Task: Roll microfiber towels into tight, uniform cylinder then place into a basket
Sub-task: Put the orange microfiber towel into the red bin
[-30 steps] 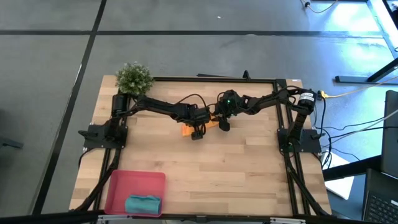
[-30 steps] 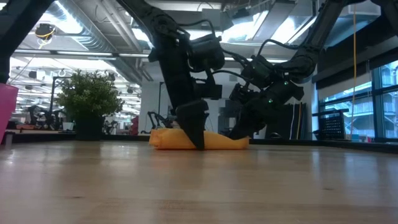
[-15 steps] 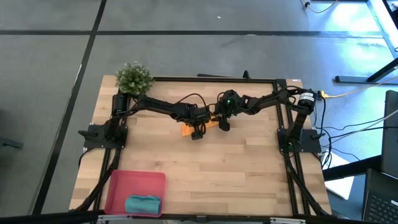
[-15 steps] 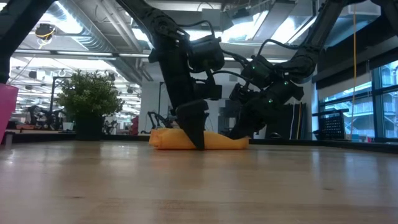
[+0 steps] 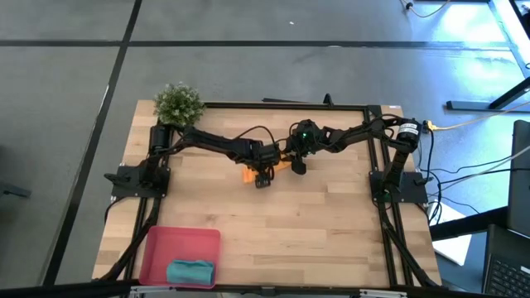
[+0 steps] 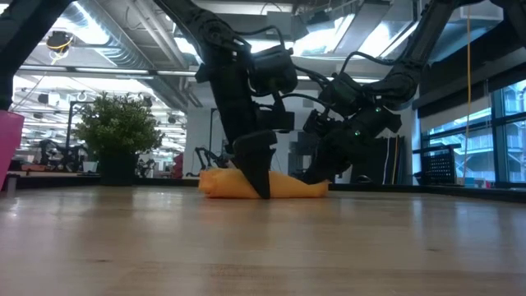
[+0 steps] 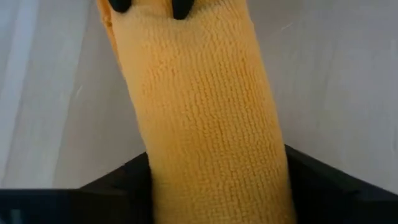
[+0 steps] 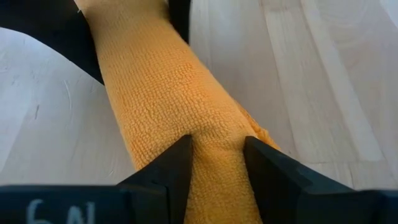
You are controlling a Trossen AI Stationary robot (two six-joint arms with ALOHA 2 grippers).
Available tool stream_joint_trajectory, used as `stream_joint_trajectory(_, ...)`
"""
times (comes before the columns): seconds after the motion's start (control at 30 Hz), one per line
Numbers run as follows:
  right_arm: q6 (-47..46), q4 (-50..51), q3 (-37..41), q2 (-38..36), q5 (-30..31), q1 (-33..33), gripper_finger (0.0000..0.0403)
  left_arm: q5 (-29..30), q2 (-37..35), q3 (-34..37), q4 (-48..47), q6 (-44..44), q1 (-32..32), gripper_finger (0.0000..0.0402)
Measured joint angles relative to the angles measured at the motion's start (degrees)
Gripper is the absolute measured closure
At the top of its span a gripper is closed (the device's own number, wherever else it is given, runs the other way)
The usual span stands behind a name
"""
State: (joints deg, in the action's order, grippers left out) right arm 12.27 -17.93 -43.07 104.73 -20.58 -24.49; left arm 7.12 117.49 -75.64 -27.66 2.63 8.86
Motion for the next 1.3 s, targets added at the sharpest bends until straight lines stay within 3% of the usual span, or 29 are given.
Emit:
stream_joint_trajectory(0.53,0.0,-0.02,0.0,-0.02,-0.02,0.0,0.0253,2.03,0.04,0.02,0.07,-0.44,-0.58,0.0383)
stream_joint_trajectory(1.3,-0.06,-0.77,0.0,-0.02,0.0,0.02,0.0253,1.42,0.04,0.04,0.09,-0.37,-0.5,0.0395)
